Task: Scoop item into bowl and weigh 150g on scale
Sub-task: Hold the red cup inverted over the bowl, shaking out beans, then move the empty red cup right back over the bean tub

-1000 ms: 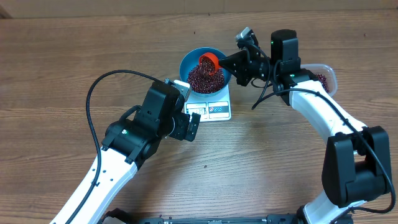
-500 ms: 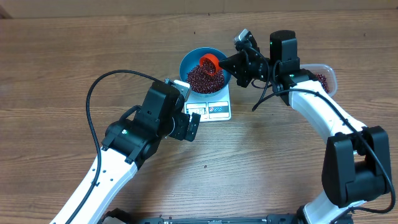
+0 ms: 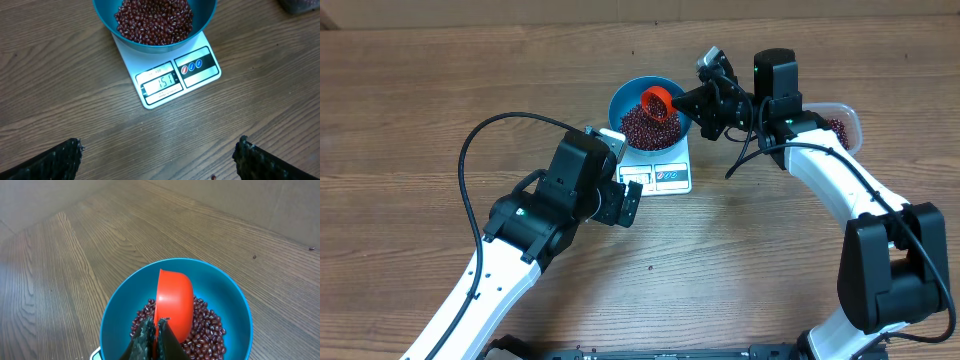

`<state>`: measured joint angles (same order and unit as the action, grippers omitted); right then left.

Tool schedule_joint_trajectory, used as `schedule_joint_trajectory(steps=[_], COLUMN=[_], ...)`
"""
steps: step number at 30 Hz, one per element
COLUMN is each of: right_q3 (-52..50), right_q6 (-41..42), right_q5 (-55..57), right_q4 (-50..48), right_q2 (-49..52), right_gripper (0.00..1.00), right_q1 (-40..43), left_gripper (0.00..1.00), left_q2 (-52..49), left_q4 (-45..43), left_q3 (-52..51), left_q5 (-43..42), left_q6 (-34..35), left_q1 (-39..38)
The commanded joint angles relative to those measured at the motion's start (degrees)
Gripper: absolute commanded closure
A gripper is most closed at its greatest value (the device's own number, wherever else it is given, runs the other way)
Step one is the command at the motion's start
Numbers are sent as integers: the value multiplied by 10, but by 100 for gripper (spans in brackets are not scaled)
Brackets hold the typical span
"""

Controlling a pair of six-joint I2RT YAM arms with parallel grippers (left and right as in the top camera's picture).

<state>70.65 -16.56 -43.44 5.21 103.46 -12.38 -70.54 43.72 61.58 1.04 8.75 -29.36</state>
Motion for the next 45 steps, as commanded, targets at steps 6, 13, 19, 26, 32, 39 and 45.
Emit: schedule_joint_trajectory(steps=[6,13,19,26,32,39,45], right_q3=[-2,-2,-2,-2,-1,0,0], right_q6=[-4,-4,0,70,207,230,230], right_q5=[-1,-1,-1,-2,-3,-78,-83], right_q4=[-2,-2,-1,-1,-7,-13,2], right_q2=[2,2,2,2,2,-21,-68], right_gripper=[96,96,96,96,96,96,96], right_q1=[0,0,0,0,10,47,100], left_gripper=[0,0,0,0,0,0,1], left_q2=[-1,-1,-1,-1,-1,-1,-1], left_q4=[-2,-2,-2,-2,-2,-2,-2], left_q3=[13,13,13,13,13,13,13], left_q5=[-6,-6,-6,-6,-6,-6,-6], left_q6=[-11,-11,-11,-11,-11,-11,-11], left_q1=[1,1,1,1,1,1,1])
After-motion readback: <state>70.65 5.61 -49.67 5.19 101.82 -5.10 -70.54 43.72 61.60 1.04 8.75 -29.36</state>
